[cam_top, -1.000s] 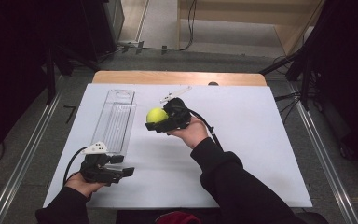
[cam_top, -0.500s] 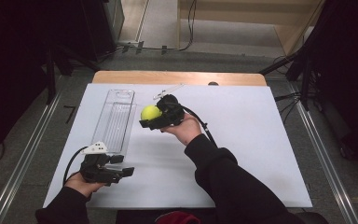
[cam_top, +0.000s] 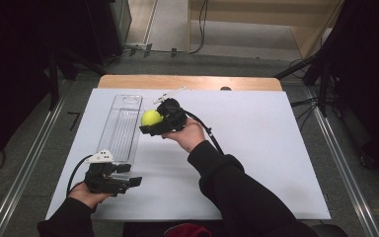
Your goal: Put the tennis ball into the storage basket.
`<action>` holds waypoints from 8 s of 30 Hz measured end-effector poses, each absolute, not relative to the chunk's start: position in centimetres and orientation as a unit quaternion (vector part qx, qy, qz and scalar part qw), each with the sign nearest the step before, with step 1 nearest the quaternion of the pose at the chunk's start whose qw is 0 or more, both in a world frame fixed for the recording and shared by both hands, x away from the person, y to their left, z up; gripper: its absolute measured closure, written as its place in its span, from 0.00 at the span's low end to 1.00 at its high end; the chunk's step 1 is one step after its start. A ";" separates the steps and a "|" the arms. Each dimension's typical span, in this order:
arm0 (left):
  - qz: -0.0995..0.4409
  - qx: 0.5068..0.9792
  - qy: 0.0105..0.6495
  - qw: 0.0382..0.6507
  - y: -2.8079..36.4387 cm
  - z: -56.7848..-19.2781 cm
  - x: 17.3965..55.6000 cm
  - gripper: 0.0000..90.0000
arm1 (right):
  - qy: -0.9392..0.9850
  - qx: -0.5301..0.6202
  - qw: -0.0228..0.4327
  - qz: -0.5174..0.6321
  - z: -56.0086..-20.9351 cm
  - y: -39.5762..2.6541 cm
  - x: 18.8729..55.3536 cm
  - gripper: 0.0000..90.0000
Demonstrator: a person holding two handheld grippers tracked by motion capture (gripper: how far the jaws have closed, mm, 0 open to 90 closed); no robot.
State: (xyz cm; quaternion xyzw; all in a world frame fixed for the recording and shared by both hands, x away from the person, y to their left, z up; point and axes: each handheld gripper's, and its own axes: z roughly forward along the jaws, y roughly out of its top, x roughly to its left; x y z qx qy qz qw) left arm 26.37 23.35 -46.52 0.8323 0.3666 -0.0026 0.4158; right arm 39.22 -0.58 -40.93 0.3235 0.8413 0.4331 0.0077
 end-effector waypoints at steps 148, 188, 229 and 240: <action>-0.003 0.834 0.360 0.418 23.3 -46.3 26.3 0.30 | 0.864 0.297 -0.003 0.406 -43.0 9.2 42.0 0.12; -0.003 0.835 0.363 0.415 23.4 -46.4 26.3 0.30 | 0.876 0.299 -0.007 0.377 -41.3 2.8 39.6 0.14; -0.004 0.834 0.366 0.412 23.4 -46.5 26.4 0.30 | 0.868 0.319 -0.019 0.380 -42.7 -4.4 37.8 0.14; -0.005 0.834 0.366 0.412 23.3 -46.6 26.3 0.30 | 0.869 0.322 -0.015 0.376 -42.9 -6.4 37.1 0.14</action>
